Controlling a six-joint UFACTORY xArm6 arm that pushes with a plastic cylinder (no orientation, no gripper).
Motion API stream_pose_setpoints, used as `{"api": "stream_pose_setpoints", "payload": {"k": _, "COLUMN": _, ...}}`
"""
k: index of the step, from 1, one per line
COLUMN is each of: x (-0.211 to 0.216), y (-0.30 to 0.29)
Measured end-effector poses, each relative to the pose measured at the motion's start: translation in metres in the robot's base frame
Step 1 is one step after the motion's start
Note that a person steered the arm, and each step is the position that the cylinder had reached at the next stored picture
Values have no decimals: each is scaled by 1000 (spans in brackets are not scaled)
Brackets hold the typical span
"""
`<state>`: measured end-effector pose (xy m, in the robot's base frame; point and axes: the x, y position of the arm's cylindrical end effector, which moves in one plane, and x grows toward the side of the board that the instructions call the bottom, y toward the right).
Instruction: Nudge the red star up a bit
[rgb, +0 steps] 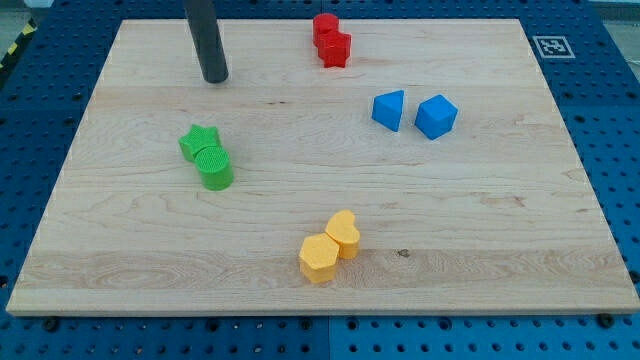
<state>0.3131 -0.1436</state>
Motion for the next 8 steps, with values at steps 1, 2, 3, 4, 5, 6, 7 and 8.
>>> {"api": "stream_pose_setpoints", "payload": {"k": 1, "x": 0, "y": 0}}
{"api": "stream_pose_setpoints", "payload": {"k": 2, "x": 0, "y": 0}}
{"api": "stream_pose_setpoints", "payload": {"k": 3, "x": 0, "y": 0}}
{"api": "stream_pose_setpoints", "payload": {"k": 4, "x": 0, "y": 0}}
{"api": "stream_pose_setpoints", "payload": {"k": 5, "x": 0, "y": 17}}
{"api": "stream_pose_setpoints", "payload": {"k": 6, "x": 1, "y": 84}}
{"api": "stream_pose_setpoints", "payload": {"k": 7, "x": 7, "y": 114}}
{"api": "stream_pose_setpoints", "payload": {"k": 8, "x": 10, "y": 118}}
